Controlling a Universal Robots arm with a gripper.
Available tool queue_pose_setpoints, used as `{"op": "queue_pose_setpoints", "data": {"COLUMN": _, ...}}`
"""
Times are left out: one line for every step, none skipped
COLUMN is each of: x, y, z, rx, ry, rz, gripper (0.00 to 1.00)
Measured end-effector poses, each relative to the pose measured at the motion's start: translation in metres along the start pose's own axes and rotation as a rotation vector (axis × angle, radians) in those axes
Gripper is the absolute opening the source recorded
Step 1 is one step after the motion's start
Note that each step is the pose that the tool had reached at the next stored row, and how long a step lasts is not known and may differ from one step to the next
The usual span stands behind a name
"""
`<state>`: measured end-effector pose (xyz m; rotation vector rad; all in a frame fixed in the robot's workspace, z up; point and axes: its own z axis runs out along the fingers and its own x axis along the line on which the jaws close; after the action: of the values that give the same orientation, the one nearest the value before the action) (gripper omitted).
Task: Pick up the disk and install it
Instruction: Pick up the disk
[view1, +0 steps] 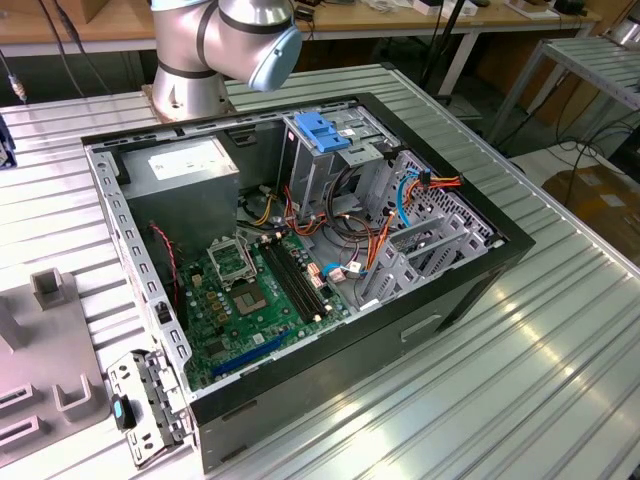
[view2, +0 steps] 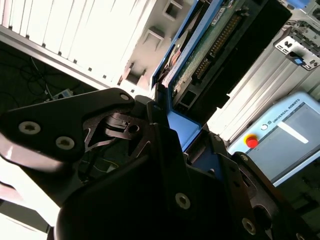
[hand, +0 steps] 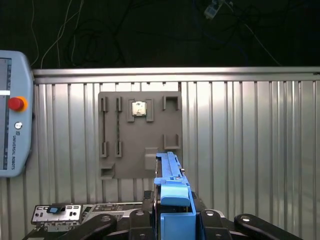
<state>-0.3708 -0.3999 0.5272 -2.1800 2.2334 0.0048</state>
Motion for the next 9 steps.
{"op": "queue_pose_setpoints", "data": {"x": 0.0002, "y": -0.0005, "z": 0.0, "rx": -0.0001, "ry": 0.0, "rz": 0.0, "gripper": 0.37}}
{"op": "queue_pose_setpoints", "data": {"x": 0.0006, "y": -0.0011, "z": 0.0, "rx": 0.0, "ry": -0.0001, "rz": 0.0, "gripper": 0.37}}
{"op": "queue_pose_setpoints", "data": {"x": 0.0008, "y": -0.0015, "z": 0.0001, "rx": 0.0, "ry": 0.0, "rz": 0.0, "gripper": 0.37}}
{"op": "queue_pose_setpoints", "data": {"x": 0.0011, "y": -0.0021, "z": 0.0001, "rx": 0.0, "ry": 0.0, "rz": 0.0, "gripper": 0.37}}
{"op": "queue_pose_setpoints", "data": {"x": 0.0013, "y": -0.0026, "z": 0.0001, "rx": 0.0, "ry": 0.0, "rz": 0.0, "gripper": 0.37}}
{"op": "queue_pose_setpoints", "data": {"x": 0.0015, "y": -0.0033, "z": 0.0001, "rx": 0.0, "ry": 0.0, "rz": 0.0, "gripper": 0.37}}
{"op": "queue_pose_setpoints", "data": {"x": 0.0018, "y": -0.0038, "z": 0.0001, "rx": 0.0, "ry": -0.0001, "rz": 0.0, "gripper": 0.37}}
{"op": "queue_pose_setpoints", "data": {"x": 0.0024, "y": -0.0049, "z": 0.0001, "rx": 0.0, "ry": 0.0, "rz": 0.0, "gripper": 0.37}}
{"op": "queue_pose_setpoints", "data": {"x": 0.0027, "y": -0.0053, "z": 0.0001, "rx": 0.0, "ry": 0.0, "rz": 0.0, "gripper": 0.37}}
